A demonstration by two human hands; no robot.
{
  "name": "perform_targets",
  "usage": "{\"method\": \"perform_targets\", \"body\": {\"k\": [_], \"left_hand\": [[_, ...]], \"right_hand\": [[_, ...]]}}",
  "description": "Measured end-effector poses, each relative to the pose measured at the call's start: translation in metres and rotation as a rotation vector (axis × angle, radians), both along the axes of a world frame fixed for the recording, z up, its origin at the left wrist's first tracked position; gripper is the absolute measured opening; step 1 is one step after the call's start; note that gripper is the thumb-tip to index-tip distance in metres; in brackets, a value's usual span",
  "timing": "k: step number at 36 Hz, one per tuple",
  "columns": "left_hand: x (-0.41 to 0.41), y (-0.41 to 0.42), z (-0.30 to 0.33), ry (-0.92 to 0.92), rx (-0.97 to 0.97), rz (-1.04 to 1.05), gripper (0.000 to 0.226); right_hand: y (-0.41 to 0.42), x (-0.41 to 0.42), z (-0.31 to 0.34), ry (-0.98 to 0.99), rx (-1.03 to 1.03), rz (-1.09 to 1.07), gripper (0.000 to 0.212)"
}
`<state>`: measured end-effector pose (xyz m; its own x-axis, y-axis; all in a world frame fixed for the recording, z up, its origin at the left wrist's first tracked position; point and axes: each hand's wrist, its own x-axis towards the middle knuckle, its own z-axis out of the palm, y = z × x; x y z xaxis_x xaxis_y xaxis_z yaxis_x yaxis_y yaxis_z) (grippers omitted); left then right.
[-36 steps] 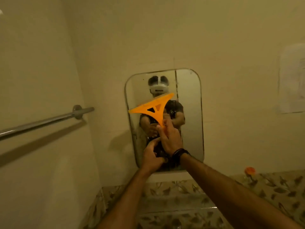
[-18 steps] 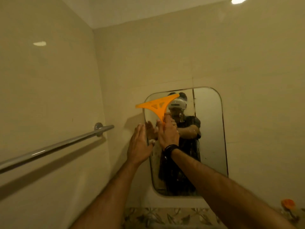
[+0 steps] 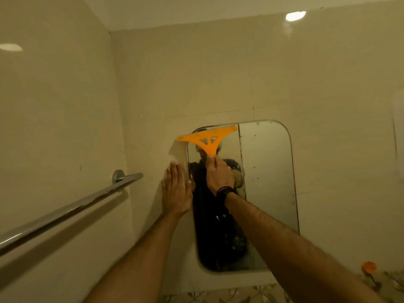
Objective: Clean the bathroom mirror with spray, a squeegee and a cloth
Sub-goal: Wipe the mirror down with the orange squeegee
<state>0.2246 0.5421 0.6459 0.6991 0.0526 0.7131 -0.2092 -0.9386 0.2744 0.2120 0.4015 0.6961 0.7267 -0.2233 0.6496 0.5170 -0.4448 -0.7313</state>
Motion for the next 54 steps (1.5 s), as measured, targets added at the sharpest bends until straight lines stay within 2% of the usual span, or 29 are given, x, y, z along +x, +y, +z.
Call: {"method": "perform_targets", "body": {"k": [3,11,18,22,26,30,33,38,46,50,54], "left_hand": [[0.013,0.005,-0.013,-0.066,0.029,0.019,0.076],[0.045,0.021,-0.043,-0.246,0.104,0.045,0.068],[0.05,0.024,-0.058,-0.303,0.114,0.029,0.064],[0.05,0.024,-0.057,-0.31,0.118,0.042,0.065],[0.053,0.026,-0.059,-0.28,0.105,0.025,0.065],[0.057,0.027,-0.06,-0.281,0.112,0.047,0.065],[0.058,0.026,-0.061,-0.302,0.119,0.053,0.067],[0.059,0.024,-0.064,-0.334,0.124,0.073,0.068],[0.06,0.024,-0.066,-0.374,0.113,0.057,0.066],[0.061,0.024,-0.067,-0.401,0.101,0.049,0.063],[0.062,0.024,-0.067,-0.413,0.084,0.033,0.062]], "right_hand": [[-0.005,-0.001,-0.007,0.008,-0.008,-0.003,0.043],[-0.014,0.007,-0.082,0.043,-0.007,-0.01,0.04],[-0.015,-0.002,-0.115,0.054,0.038,-0.01,0.037],[-0.015,-0.008,-0.097,-0.067,0.067,-0.03,0.034],[-0.019,0.004,-0.052,-0.193,0.109,-0.075,0.045],[-0.026,0.01,-0.006,-0.179,0.054,-0.09,0.047],[-0.033,0.017,-0.001,-0.142,-0.012,-0.103,0.048],[-0.033,0.03,-0.031,-0.111,-0.008,-0.112,0.053],[-0.025,0.017,-0.091,-0.052,0.033,-0.012,0.026],[-0.023,0.014,-0.126,-0.003,0.026,-0.029,0.035],[-0.024,0.011,-0.153,0.015,0.018,-0.029,0.031]]}}
